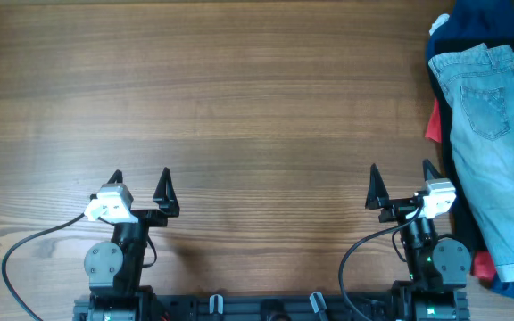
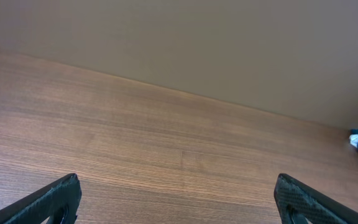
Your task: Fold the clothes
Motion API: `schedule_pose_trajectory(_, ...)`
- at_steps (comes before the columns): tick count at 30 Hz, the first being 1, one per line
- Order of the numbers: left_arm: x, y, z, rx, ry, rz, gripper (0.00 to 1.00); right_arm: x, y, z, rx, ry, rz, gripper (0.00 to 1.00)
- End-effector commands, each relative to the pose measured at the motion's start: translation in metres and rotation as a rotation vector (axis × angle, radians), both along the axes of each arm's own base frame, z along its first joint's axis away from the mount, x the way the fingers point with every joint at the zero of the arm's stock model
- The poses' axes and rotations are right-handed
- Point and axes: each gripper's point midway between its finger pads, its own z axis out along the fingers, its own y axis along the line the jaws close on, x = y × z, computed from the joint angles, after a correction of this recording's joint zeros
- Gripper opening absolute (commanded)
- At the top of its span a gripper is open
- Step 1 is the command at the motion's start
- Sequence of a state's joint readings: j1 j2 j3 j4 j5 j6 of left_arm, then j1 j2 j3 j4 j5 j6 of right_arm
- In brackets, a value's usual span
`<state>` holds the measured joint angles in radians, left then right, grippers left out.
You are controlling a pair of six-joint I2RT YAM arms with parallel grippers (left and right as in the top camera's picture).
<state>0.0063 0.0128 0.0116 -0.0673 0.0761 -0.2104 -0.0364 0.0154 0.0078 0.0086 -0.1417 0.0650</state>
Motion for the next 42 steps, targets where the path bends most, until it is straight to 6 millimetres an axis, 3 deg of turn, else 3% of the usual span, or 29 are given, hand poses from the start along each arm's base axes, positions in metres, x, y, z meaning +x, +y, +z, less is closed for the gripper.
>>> schedule_pose_trajectory(1,0.0,-0.003,-0.002,0.019,0.001,-0.017,1.0,0.0,0.003,0.0,-0.013,-0.005,0.016,0.99)
schedule_pose_trajectory(17,0.0,-0.002,-0.002,0.019,0.001,-0.011,1.0,0.0,0.003,0.0,-0.014,-0.006,0.015,1.0)
schedule_pose_trajectory(19,0.0,-0.003,-0.002,0.019,0.0,-0.014,1.0,0.001,-0.007,-0.001,-0.024,0.0,-0.039,1.0)
schedule_pose_trajectory(26,0.0,0.0,0.001,0.021,-0.011,0.001,1.0,0.001,-0.008,0.0,-0.035,-0.006,-0.047,1.0)
schedule_pose_trajectory(31,0.0,-0.005,-0.002,-0.076,0.007,-0.02,1.0,-0.005,0.018,0.027,0.04,-0.106,0.109,1.0)
schedule_pose_trajectory(36,-0.004,-0.012,0.006,-0.094,0.037,-0.061,1.0,-0.011,0.025,0.057,0.079,-0.14,0.151,1.0)
schedule_pose_trajectory(42,-0.004,-0.012,0.053,-0.095,0.1,-0.059,1.0,-0.001,0.035,0.114,0.078,-0.116,0.216,0.99)
